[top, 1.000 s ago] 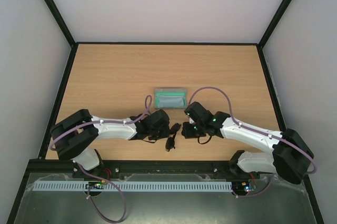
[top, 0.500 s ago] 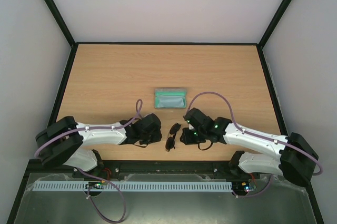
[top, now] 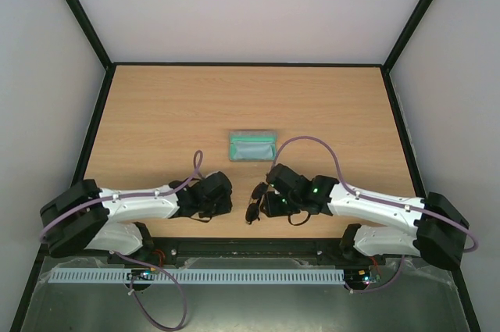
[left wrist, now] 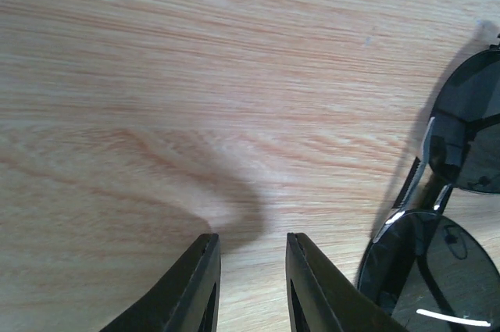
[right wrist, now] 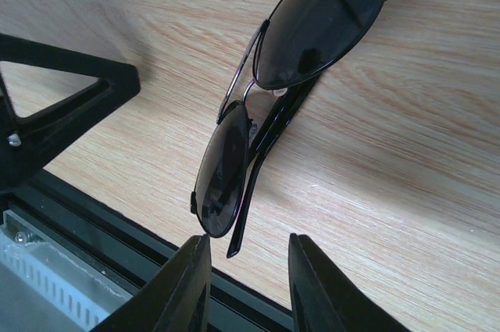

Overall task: Organize the sunglasses
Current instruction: Adjust the sunglasses at the center of the board.

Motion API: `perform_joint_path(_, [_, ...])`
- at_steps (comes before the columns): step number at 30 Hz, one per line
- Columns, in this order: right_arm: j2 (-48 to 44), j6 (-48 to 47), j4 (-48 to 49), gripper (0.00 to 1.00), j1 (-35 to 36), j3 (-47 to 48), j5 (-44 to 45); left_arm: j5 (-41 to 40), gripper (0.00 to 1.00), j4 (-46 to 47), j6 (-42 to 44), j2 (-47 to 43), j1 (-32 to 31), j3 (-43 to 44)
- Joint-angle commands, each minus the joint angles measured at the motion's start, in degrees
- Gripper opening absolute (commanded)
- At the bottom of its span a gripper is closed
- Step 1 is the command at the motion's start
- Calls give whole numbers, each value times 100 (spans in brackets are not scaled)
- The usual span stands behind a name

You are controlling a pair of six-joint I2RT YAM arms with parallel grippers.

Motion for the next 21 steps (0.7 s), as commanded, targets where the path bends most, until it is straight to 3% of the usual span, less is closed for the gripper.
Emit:
perform_joint_path(1, [166, 173, 12, 30, 105, 146, 151, -139, 26, -465, -64, -241, -10, -126])
perform_joint_path(21, [1186, 337, 731, 31, 300, 410, 114, -221, 26, -980, 50, -1136, 137, -251])
